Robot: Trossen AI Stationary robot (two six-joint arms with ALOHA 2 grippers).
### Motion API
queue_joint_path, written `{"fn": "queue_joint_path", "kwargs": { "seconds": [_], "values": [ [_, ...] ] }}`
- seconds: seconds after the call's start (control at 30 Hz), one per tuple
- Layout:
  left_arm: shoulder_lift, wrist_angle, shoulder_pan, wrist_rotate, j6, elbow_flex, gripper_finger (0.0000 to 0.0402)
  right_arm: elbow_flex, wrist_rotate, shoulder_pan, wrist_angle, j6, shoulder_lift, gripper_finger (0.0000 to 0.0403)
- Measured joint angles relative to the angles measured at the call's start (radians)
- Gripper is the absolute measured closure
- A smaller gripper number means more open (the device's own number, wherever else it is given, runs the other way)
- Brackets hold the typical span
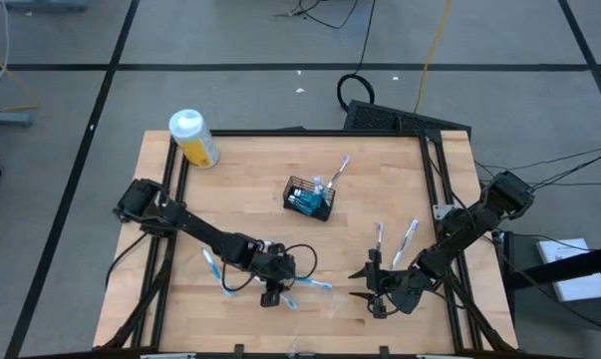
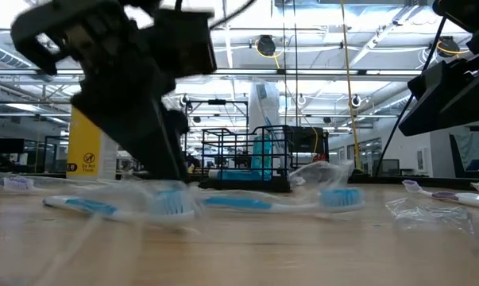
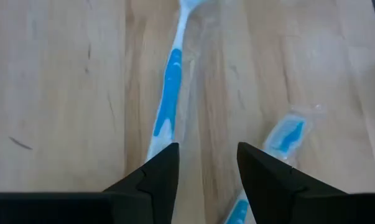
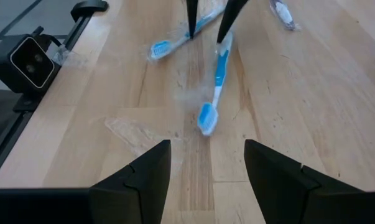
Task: Pick & Place toothbrushing station
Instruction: Put the blue toothbrush into the wire organizer
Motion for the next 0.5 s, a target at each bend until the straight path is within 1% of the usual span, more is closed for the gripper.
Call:
{"fn": "queue_joint_path", "kwargs": {
  "seconds": [0.1,0.37,0.5],
  "values": [
    [0.001,-0.075,-0.011,-0.028,0.029,0.038,0.0234,0.0,0.0,0.0,0.0,-0.001,0.0,0.0209],
    [0.001,-0.098,0.014,-0.078,0.059,0.043,0.0234,0.0,-0.001,0.006,0.013,-0.004,0.0,0.0209],
    [0.001,-0.104,0.025,-0.079,0.068,0.041,0.0234,0.0,-0.001,0.009,0.015,-0.002,0.0,0.0209]
  ]
}}
